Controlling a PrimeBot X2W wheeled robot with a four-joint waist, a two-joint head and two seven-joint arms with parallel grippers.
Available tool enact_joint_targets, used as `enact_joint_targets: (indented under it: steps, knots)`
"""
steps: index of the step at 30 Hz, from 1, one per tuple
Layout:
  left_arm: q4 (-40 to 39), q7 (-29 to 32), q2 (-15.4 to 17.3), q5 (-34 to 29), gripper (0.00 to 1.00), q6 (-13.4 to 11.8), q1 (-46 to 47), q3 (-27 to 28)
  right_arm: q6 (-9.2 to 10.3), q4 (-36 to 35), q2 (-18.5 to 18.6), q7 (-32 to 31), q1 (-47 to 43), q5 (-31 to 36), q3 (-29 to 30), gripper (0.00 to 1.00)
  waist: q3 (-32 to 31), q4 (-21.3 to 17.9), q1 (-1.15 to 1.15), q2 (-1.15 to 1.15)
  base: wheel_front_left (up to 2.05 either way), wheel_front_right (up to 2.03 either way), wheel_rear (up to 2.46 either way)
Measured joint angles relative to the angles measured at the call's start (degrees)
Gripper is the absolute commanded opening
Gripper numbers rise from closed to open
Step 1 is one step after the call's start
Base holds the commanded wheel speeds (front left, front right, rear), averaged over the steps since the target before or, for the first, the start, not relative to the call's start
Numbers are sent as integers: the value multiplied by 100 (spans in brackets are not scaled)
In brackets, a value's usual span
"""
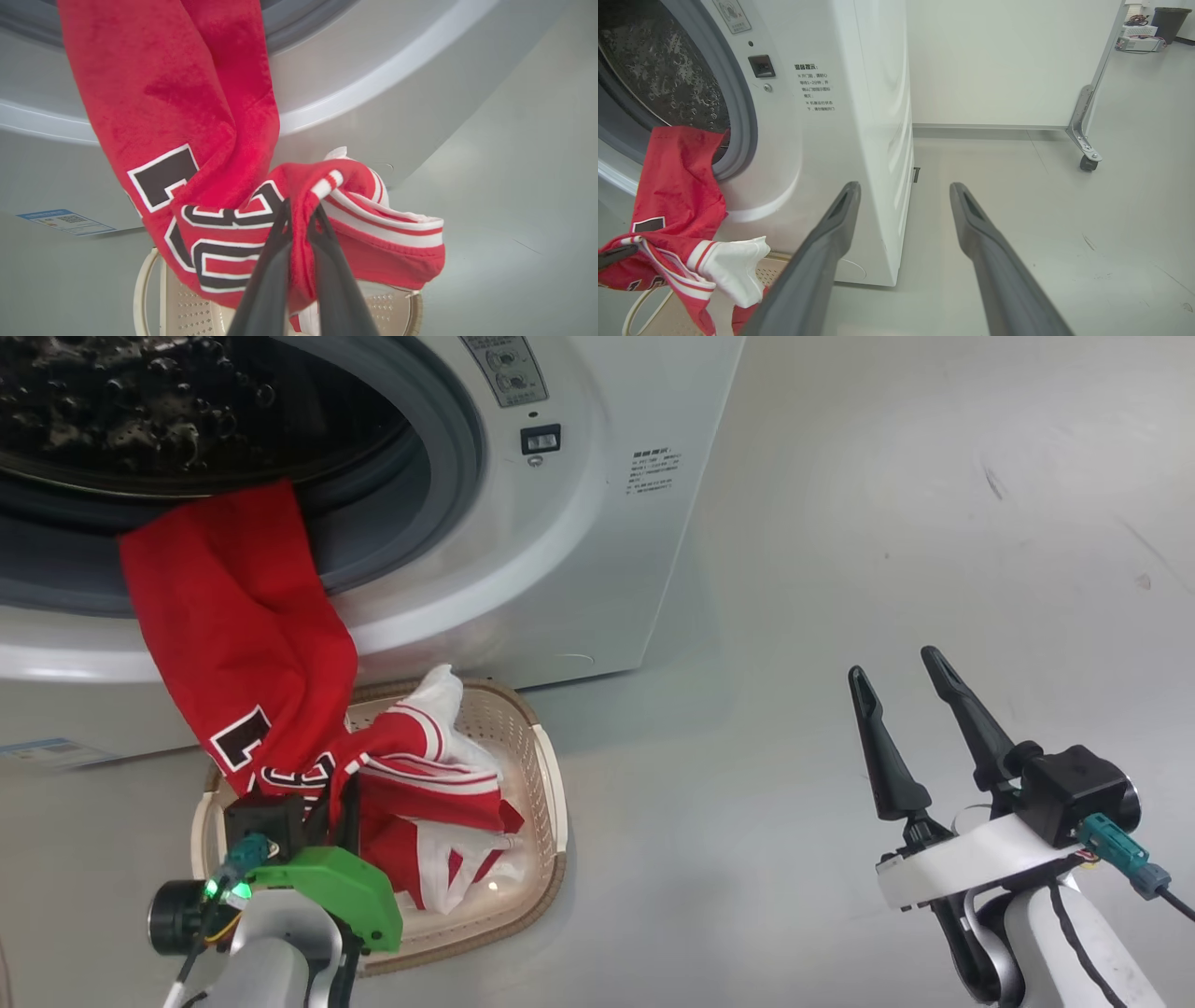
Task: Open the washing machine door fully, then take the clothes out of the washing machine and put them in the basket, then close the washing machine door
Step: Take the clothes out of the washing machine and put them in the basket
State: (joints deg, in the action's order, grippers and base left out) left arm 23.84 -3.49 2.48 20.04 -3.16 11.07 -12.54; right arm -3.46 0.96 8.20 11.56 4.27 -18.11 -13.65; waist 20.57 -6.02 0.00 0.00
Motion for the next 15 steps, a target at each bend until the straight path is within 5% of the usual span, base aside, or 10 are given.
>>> enact_joint_targets:
  steps: [15]
  knots:
    - [1446,82,-24,177,0,-2,1089,257,-62,-98,2,37,423,-51,33,100,881,-334,0,0,0,0,0]
